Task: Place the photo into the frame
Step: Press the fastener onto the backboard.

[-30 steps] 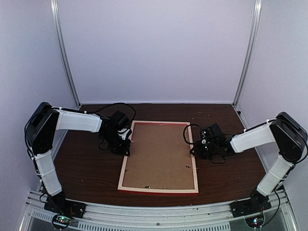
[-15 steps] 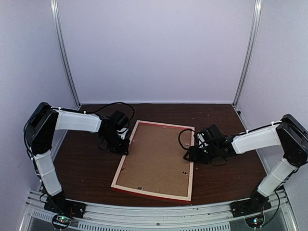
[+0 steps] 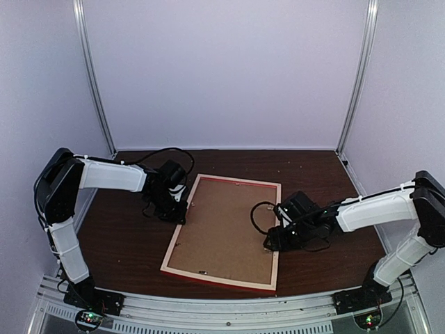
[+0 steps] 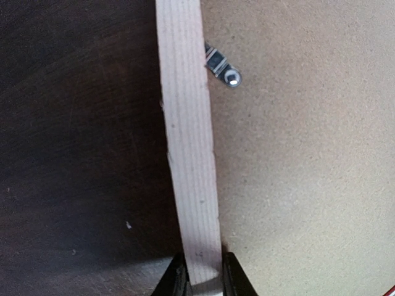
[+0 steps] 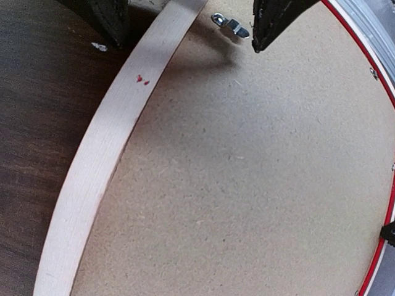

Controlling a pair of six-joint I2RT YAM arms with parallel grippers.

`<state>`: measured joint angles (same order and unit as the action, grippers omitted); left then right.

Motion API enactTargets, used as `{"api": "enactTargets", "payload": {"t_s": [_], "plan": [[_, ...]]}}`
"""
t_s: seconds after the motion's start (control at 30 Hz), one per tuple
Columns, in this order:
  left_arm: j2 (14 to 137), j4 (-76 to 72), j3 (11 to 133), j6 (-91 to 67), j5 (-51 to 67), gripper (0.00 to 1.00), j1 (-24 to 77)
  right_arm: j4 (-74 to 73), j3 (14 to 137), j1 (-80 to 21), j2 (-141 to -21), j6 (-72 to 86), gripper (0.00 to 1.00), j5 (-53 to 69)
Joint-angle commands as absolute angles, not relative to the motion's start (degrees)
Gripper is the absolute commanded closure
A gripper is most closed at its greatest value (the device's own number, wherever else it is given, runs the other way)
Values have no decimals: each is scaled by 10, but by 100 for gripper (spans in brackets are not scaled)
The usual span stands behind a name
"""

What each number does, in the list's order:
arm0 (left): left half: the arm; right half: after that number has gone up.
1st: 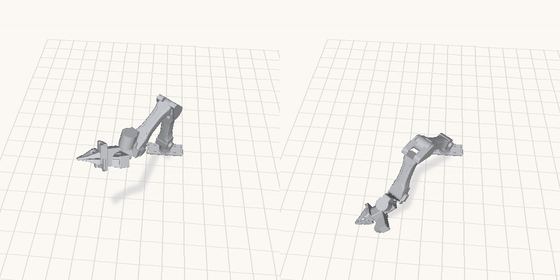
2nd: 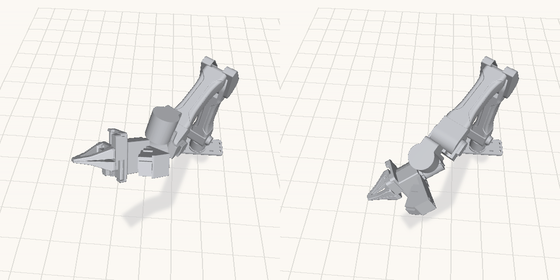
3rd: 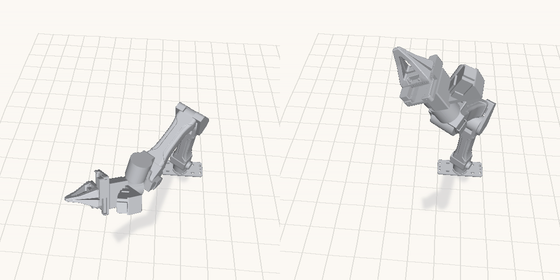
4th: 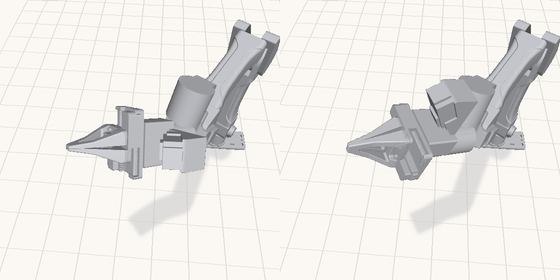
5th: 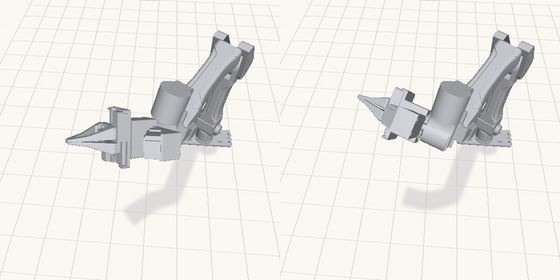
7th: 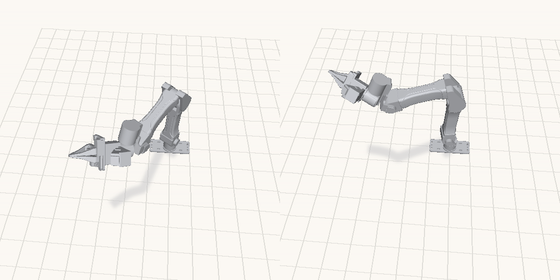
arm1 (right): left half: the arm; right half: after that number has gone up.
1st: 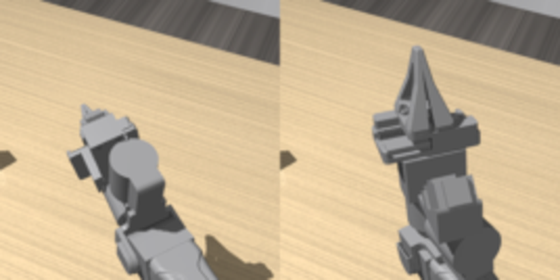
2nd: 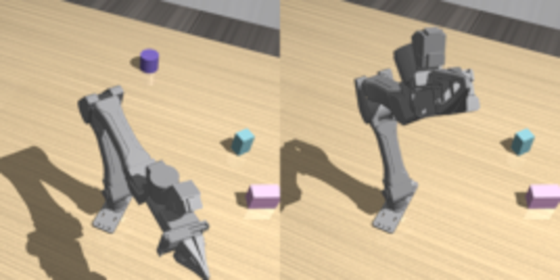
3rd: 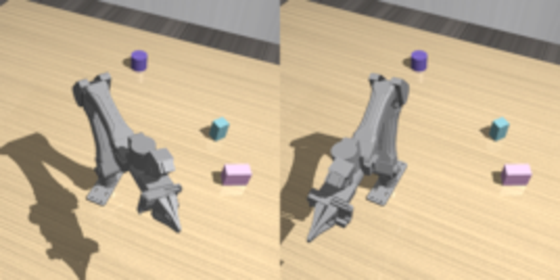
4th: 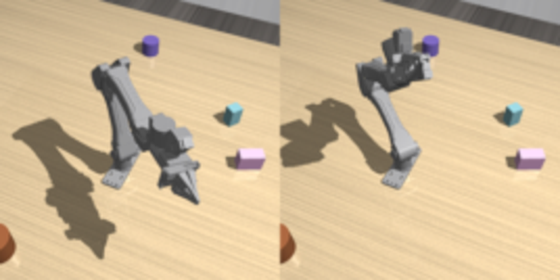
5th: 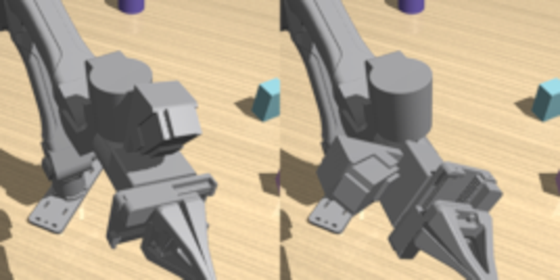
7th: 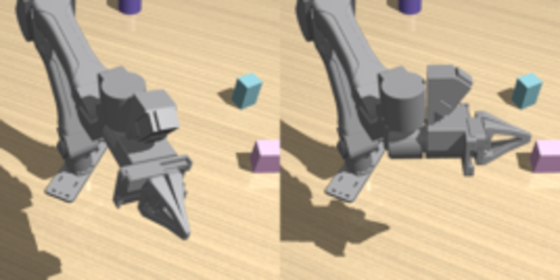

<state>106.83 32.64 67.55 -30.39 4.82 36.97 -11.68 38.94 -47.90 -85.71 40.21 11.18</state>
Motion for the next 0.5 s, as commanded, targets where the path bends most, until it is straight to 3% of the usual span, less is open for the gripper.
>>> {"api": "enactTargets", "payload": {"t_s": [0.0, 0.17, 0.47], "plan": [[1065, 333, 664, -301, 37, 81, 371, -180, 385, -498, -850, 396, 36, 61], [1064, 333, 665, -301, 38, 81, 371, -185, 391, -503, -859, 390, 41, 57], [1069, 333, 667, -300, 42, 81, 371, -182, 393, -513, -864, 369, 39, 65]]}}
